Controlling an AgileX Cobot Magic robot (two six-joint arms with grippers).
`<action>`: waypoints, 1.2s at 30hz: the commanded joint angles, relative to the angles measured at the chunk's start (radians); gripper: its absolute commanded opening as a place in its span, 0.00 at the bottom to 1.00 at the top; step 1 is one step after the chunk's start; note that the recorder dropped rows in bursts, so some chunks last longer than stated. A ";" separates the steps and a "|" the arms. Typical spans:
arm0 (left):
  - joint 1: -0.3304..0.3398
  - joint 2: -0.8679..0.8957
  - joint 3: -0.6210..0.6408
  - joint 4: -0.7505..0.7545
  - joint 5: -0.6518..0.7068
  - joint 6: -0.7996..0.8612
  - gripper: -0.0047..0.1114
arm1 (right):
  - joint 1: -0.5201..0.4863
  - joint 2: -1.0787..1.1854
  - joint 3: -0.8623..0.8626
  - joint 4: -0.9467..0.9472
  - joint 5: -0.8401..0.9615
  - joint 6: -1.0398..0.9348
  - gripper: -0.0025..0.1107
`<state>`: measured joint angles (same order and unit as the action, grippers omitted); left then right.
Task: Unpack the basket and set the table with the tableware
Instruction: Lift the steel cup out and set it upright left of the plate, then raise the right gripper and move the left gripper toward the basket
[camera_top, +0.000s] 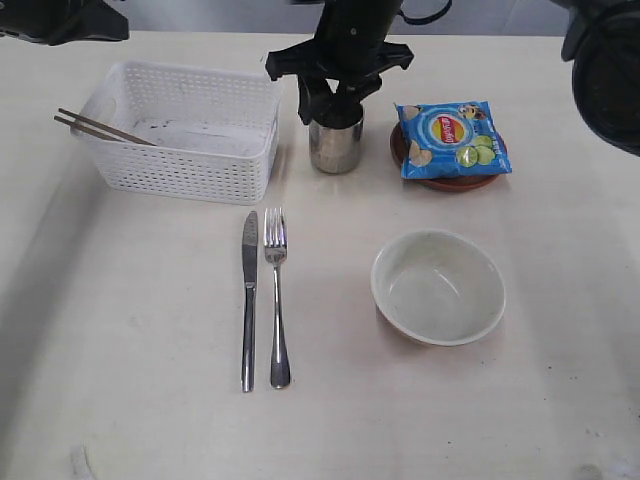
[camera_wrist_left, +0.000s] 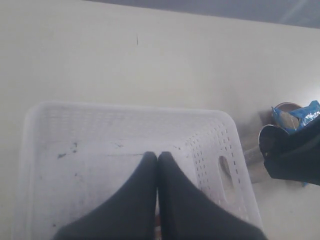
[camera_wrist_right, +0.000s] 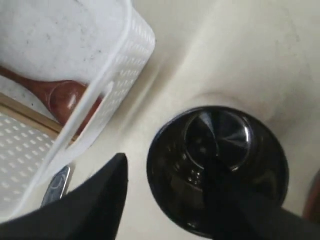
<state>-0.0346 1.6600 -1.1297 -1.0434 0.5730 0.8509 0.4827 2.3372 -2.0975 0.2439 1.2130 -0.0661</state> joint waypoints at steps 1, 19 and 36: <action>0.002 -0.002 0.006 -0.011 0.001 0.009 0.04 | -0.001 -0.007 -0.075 -0.015 0.008 -0.009 0.43; 0.107 -0.079 0.006 0.097 -0.013 -0.052 0.04 | 0.147 -0.058 -0.180 0.125 0.008 -0.296 0.43; -0.072 -0.082 0.049 0.279 0.148 0.191 0.44 | -0.004 -0.364 0.169 0.294 0.008 -0.277 0.43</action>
<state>-0.0620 1.5848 -1.0849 -0.8290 0.7202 1.0358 0.5112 2.0433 -2.0273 0.5129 1.2187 -0.3023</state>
